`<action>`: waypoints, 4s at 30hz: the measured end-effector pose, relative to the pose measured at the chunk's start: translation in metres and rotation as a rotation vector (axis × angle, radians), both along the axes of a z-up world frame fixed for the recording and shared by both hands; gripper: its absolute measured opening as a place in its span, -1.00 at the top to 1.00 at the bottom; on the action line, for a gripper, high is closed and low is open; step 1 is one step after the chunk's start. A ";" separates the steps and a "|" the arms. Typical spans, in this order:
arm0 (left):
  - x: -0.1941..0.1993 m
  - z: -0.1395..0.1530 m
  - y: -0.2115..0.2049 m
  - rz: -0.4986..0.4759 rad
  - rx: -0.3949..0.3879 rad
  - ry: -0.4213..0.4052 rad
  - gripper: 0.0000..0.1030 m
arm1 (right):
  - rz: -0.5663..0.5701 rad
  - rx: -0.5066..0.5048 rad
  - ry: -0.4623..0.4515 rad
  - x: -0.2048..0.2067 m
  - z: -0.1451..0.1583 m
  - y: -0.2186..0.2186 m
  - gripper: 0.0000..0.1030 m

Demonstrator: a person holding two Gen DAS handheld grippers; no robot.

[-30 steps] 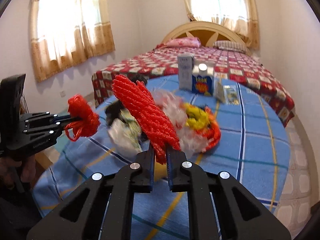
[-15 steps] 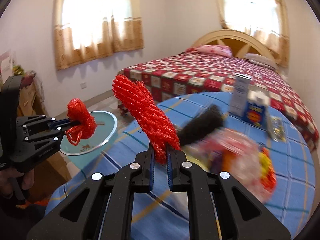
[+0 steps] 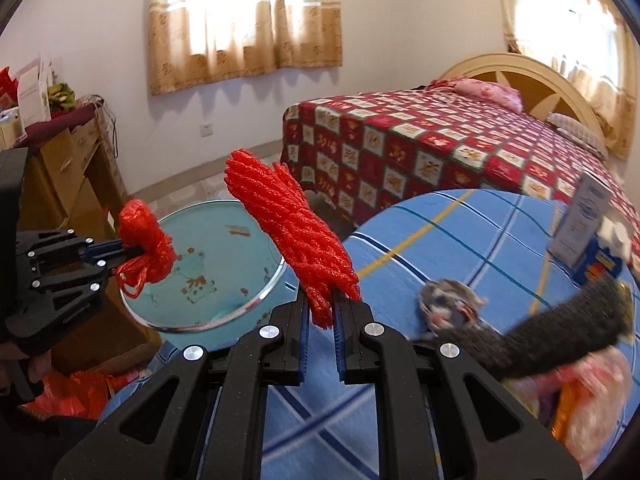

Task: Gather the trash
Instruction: 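Carry the red bag and red mesh bundle over the teal bin with both tools, then open both tools to drop the red items into the teal bin, then grasp the black rope bundle with the left tool while the right tool grasps the clear plastic bag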

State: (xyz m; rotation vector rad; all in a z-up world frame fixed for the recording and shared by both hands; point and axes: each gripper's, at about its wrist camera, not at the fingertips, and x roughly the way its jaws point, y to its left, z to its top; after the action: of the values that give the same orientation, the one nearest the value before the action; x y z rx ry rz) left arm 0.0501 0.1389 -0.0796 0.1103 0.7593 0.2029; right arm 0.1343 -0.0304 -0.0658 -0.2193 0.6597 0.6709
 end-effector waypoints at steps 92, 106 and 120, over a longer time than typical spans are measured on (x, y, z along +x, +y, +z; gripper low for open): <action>0.000 0.000 -0.132 -0.270 -0.032 -0.032 -0.67 | -0.386 0.023 -0.024 -0.076 0.002 -0.156 -0.45; 0.025 -0.012 -0.114 -0.227 -0.030 -0.019 -0.67 | -0.559 0.038 -0.032 -0.043 0.010 -0.216 -0.35; 0.050 0.006 -0.173 -0.419 -0.080 -0.085 -0.65 | -0.458 0.077 -0.002 -0.041 0.007 -0.215 0.57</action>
State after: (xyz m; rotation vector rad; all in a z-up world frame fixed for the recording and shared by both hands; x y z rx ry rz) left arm 0.1002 -0.0339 -0.0736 0.1804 0.6427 -0.2196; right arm 0.0931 -0.2453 -0.0583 0.0060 0.6517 0.2552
